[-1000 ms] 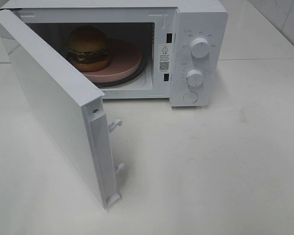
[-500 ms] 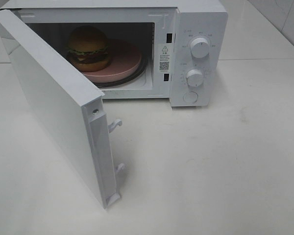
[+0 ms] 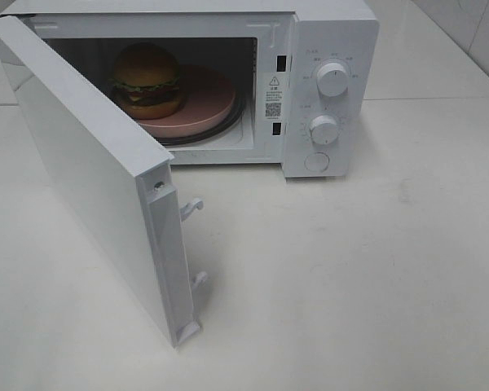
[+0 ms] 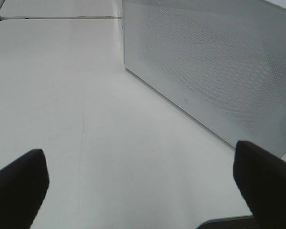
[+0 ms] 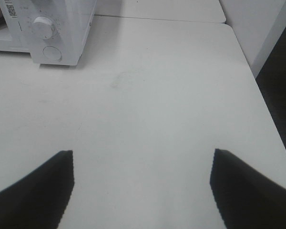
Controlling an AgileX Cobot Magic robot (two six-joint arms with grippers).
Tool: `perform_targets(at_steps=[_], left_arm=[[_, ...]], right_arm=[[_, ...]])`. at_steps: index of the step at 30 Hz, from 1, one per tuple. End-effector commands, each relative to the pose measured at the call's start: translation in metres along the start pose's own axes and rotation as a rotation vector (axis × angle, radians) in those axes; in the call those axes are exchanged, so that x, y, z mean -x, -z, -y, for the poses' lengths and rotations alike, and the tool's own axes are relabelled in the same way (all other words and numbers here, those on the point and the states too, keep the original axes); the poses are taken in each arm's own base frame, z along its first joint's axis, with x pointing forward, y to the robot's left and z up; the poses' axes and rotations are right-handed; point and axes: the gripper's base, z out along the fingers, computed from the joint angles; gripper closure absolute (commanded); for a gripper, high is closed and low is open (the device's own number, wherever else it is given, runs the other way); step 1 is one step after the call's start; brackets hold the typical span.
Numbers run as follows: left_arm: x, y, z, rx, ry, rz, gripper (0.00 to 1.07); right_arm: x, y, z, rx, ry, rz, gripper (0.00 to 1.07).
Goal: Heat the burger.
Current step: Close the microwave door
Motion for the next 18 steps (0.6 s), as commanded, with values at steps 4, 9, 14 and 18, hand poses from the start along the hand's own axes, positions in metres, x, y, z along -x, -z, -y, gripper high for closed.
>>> perform_targets(at_steps=[4, 9, 14, 18], left_arm=[[0.007, 0.004, 0.002, -0.011, 0.016, 0.038, 0.09], [0.025, 0.001, 0.0, -0.004, 0.024, 0.077, 0.1], [0.039, -0.014, -0.003, 0.003, 0.04, 0.063, 0.27], [0.045, -0.021, -0.005, 0.008, 0.047, 0.062, 0.43]], right_arm=[[-0.002, 0.004, 0.001, -0.008, -0.006, 0.039, 0.31], [-0.002, 0.004, 0.001, -0.008, -0.006, 0.039, 0.31], [-0.002, 0.004, 0.001, -0.008, -0.006, 0.039, 0.31], [-0.002, 0.004, 0.001, -0.008, -0.006, 0.039, 0.31]])
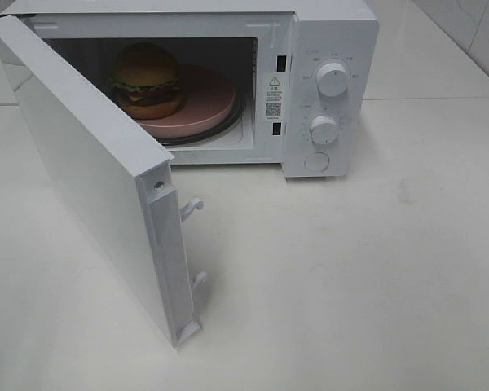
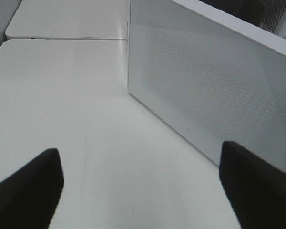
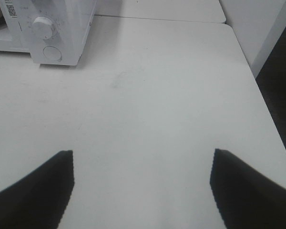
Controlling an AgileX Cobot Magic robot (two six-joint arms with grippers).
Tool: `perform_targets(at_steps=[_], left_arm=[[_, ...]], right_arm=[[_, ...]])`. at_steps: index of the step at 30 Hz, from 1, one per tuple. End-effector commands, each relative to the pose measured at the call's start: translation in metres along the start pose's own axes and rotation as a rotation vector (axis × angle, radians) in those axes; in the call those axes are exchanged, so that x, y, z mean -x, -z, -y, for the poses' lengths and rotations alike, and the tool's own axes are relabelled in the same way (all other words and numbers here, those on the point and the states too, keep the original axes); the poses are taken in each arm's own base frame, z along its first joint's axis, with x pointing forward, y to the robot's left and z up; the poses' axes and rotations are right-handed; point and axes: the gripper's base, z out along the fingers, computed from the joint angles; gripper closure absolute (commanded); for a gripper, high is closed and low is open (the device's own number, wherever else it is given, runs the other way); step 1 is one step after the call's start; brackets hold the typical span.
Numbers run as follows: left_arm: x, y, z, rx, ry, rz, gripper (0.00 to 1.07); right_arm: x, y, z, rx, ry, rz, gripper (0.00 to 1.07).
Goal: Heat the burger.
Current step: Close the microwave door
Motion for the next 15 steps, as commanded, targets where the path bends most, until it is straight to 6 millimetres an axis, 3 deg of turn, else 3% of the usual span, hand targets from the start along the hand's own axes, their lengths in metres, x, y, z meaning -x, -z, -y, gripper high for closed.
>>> perform_targets(at_steps=[1, 2, 3, 4, 6, 8, 9, 10, 15], left_arm=[[0.01, -0.007, -0.001, 0.0, 0.023, 0.028, 0.5], [0.013, -0.011, -0.002, 0.003, 0.027, 0.027, 0.64], [0.013, -0.011, -0.002, 0.003, 0.027, 0.027, 0.64], [0.016, -0.018, -0.003, 0.008, 0.033, 0.022, 0.76], [0.017, -0.022, -0.003, 0.006, 0.041, 0.016, 0.82], [0.02, -0.034, -0.006, 0.01, 0.054, 0.016, 0.95], [0.02, -0.034, -0.006, 0.01, 0.054, 0.016, 0.95], [0.023, -0.041, -0.007, 0.016, 0.058, 0.019, 1.04], [0.027, -0.055, -0.011, 0.035, 0.047, 0.059, 1.07]], right_arm=[[-0.002, 0.004, 0.001, -0.008, -0.006, 0.039, 0.31], [-0.002, 0.004, 0.001, -0.008, -0.006, 0.039, 0.31], [-0.002, 0.004, 0.001, -0.008, -0.006, 0.039, 0.31], [-0.002, 0.004, 0.001, -0.008, -0.006, 0.039, 0.31], [-0.002, 0.004, 0.001, -0.008, -0.006, 0.039, 0.31], [-0.002, 0.004, 0.001, -0.008, -0.006, 0.039, 0.31], [-0.002, 0.004, 0.001, -0.008, -0.006, 0.039, 0.31], [-0.002, 0.004, 0.001, -0.008, -0.006, 0.039, 0.31], [-0.002, 0.004, 0.001, -0.008, -0.006, 0.039, 0.31]])
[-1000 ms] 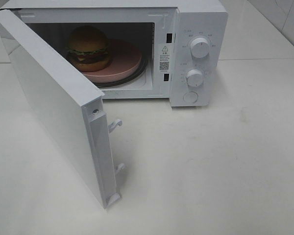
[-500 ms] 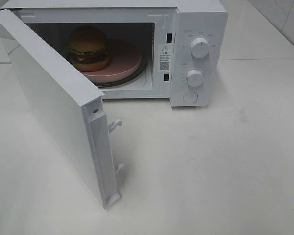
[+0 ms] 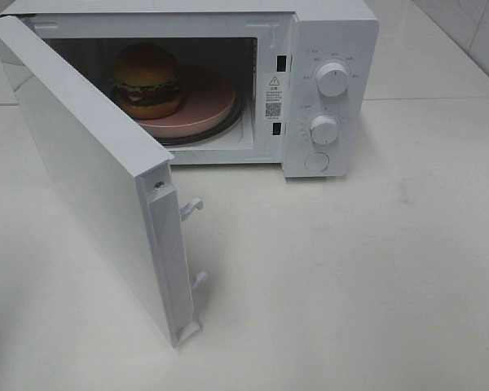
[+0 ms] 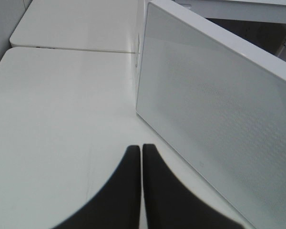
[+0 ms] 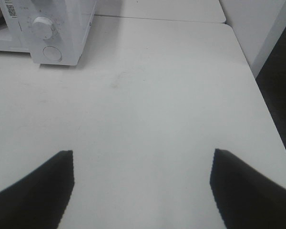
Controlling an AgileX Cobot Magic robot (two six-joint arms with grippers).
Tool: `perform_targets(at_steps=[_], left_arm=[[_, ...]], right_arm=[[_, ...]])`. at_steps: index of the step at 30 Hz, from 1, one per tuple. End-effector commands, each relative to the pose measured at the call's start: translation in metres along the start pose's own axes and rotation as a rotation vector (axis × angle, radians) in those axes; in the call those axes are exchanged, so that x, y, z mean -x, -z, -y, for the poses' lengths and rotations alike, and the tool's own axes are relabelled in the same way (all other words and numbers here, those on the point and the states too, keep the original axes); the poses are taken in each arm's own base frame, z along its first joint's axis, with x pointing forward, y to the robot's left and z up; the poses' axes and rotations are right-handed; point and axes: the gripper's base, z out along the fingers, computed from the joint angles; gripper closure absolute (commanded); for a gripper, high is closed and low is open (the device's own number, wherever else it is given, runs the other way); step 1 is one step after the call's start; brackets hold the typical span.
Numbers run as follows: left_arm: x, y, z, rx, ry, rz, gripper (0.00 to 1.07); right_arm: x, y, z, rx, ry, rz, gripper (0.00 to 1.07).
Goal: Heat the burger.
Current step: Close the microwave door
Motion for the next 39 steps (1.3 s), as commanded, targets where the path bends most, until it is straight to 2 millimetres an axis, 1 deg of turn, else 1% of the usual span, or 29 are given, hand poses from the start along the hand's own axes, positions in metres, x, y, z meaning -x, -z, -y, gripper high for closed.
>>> perform_targets(at_steps=[1, 3, 5, 6, 8, 9, 11, 12, 14, 15, 17, 19, 20, 23, 24, 25, 27, 28, 29, 30, 31, 32, 34, 35, 36, 37, 39], left_arm=[[0.005, -0.015, -0.004, 0.021, -0.012, 0.08, 1.07], [0.005, -0.018, -0.005, 0.028, -0.012, 0.102, 1.07], [0.005, -0.028, -0.009, 0.049, -0.007, 0.168, 1.07], [0.005, -0.028, -0.009, 0.049, -0.007, 0.168, 1.07], [0.004, -0.039, -0.013, 0.075, -0.001, 0.238, 1.07], [0.004, -0.039, -0.013, 0.075, -0.001, 0.238, 1.07], [-0.003, -0.054, -0.019, 0.104, 0.022, 0.289, 1.07], [-0.003, -0.054, -0.019, 0.104, 0.022, 0.289, 1.07], [-0.008, -0.062, -0.022, 0.121, 0.023, 0.299, 1.07], [-0.008, -0.062, -0.022, 0.121, 0.023, 0.299, 1.07], [-0.017, -0.079, -0.028, 0.155, 0.015, 0.313, 1.07], [-0.018, -0.082, -0.029, 0.161, 0.016, 0.315, 1.07], [-0.019, -0.09, -0.031, 0.171, 0.026, 0.325, 1.07], [-0.02, -0.094, -0.032, 0.173, 0.03, 0.328, 1.07], [-0.022, -0.103, -0.033, 0.168, 0.029, 0.312, 1.07], [-0.025, -0.112, -0.032, 0.149, 0.02, 0.303, 1.07], [-0.026, -0.115, -0.031, 0.135, 0.021, 0.303, 1.07], [-0.029, -0.123, -0.029, 0.1, 0.016, 0.287, 1.07], [-0.029, -0.123, -0.029, 0.1, 0.016, 0.287, 1.07], [-0.031, -0.127, -0.027, 0.077, 0.008, 0.28, 1.07], [-0.034, -0.136, -0.024, 0.026, -0.029, 0.268, 1.07], [-0.034, -0.136, -0.024, 0.026, -0.029, 0.268, 1.07], [-0.039, -0.146, -0.018, -0.052, -0.079, 0.251, 1.07], [-0.039, -0.146, -0.018, -0.052, -0.079, 0.251, 1.07], [-0.042, -0.152, -0.014, -0.099, -0.092, 0.246, 1.07], [-0.042, -0.152, -0.014, -0.099, -0.092, 0.246, 1.07], [-0.045, -0.16, -0.009, -0.168, -0.089, 0.262, 1.07]], right_arm=[[-0.002, 0.004, 0.001, -0.008, -0.006, 0.039, 0.31], [-0.002, 0.004, 0.001, -0.008, -0.006, 0.039, 0.31], [-0.002, 0.004, 0.001, -0.008, -0.006, 0.039, 0.31], [-0.002, 0.004, 0.001, -0.008, -0.006, 0.039, 0.31], [-0.002, 0.004, 0.001, -0.008, -0.006, 0.039, 0.31], [-0.002, 0.004, 0.001, -0.008, -0.006, 0.039, 0.31], [-0.002, 0.004, 0.001, -0.008, -0.006, 0.039, 0.31], [-0.002, 0.004, 0.001, -0.008, -0.006, 0.039, 0.31], [-0.002, 0.004, 0.001, -0.008, -0.006, 0.039, 0.31], [-0.002, 0.004, 0.001, -0.008, -0.006, 0.039, 0.31], [-0.002, 0.004, 0.001, -0.008, -0.006, 0.039, 0.31], [-0.002, 0.004, 0.001, -0.008, -0.006, 0.039, 0.31], [-0.002, 0.004, 0.001, -0.008, -0.006, 0.039, 0.31], [-0.002, 0.004, 0.001, -0.008, -0.006, 0.039, 0.31], [-0.002, 0.004, 0.001, -0.008, -0.006, 0.039, 0.31], [-0.002, 0.004, 0.001, -0.008, -0.006, 0.039, 0.31], [-0.002, 0.004, 0.001, -0.008, -0.006, 0.039, 0.31], [-0.002, 0.004, 0.001, -0.008, -0.006, 0.039, 0.31], [-0.002, 0.004, 0.001, -0.008, -0.006, 0.039, 0.31], [-0.002, 0.004, 0.001, -0.008, -0.006, 0.039, 0.31], [-0.002, 0.004, 0.001, -0.008, -0.006, 0.039, 0.31], [-0.002, 0.004, 0.001, -0.008, -0.006, 0.039, 0.31], [-0.002, 0.004, 0.001, -0.008, -0.006, 0.039, 0.31], [-0.002, 0.004, 0.001, -0.008, -0.006, 0.039, 0.31], [-0.002, 0.004, 0.001, -0.008, -0.006, 0.039, 0.31], [-0.002, 0.004, 0.001, -0.008, -0.006, 0.039, 0.31], [-0.002, 0.004, 0.001, -0.008, -0.006, 0.039, 0.31]])
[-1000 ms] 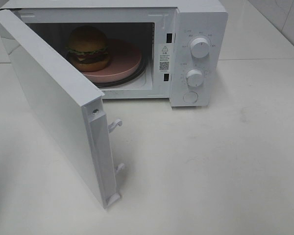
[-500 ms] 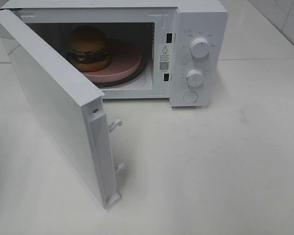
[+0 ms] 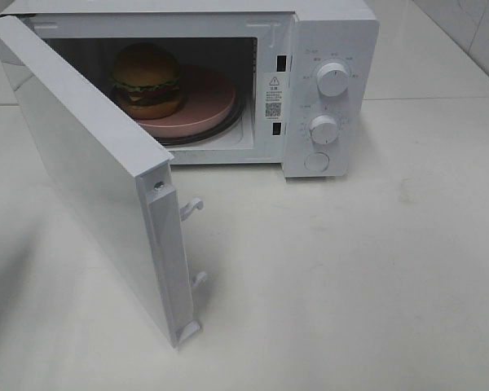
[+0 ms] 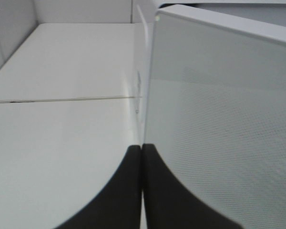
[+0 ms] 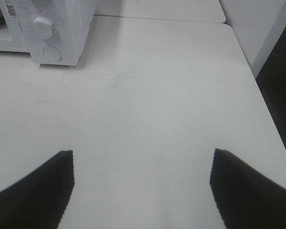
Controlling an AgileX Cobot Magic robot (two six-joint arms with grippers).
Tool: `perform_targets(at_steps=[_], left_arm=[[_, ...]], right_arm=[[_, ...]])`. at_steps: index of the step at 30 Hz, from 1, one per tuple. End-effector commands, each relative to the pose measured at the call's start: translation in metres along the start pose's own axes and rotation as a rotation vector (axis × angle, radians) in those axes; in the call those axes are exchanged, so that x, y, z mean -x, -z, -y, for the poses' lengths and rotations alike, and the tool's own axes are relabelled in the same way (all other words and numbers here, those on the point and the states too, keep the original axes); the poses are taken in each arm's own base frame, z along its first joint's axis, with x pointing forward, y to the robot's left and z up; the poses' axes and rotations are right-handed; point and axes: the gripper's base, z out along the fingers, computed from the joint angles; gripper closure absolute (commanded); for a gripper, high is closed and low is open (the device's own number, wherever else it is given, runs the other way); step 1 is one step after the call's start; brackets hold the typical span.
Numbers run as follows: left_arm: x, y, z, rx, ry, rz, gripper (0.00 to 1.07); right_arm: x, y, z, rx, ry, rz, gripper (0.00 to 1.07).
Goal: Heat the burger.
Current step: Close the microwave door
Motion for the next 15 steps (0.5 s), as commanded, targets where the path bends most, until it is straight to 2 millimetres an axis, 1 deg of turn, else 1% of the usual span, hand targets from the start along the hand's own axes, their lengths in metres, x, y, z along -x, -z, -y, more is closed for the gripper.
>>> perform_targets(at_steps=[1, 6, 10, 11, 12, 13, 15], left_arm=[[-0.001, -0.005, 0.005, -0.066, 0.007, 0.037, 1.07], [-0.011, -0.015, 0.011, -0.159, 0.003, 0.039, 1.07], [-0.015, -0.021, 0.018, -0.195, 0.006, 0.026, 1.07], [-0.016, -0.024, 0.021, -0.213, 0.007, 0.02, 1.07], [-0.017, -0.03, 0.03, -0.242, 0.005, 0.007, 1.07], [-0.017, -0.03, 0.03, -0.242, 0.005, 0.007, 1.07], [-0.022, -0.038, 0.041, -0.272, -0.01, -0.01, 1.07]], right_arm=[[-0.002, 0.004, 0.001, -0.008, -0.006, 0.039, 0.31], [-0.002, 0.004, 0.001, -0.008, -0.006, 0.039, 0.31], [-0.002, 0.004, 0.001, -0.008, -0.006, 0.039, 0.31], [-0.002, 0.004, 0.001, -0.008, -0.006, 0.039, 0.31], [-0.002, 0.004, 0.001, -0.008, -0.006, 0.039, 0.31], [-0.002, 0.004, 0.001, -0.008, -0.006, 0.039, 0.31], [-0.002, 0.004, 0.001, -0.008, -0.006, 0.039, 0.31]])
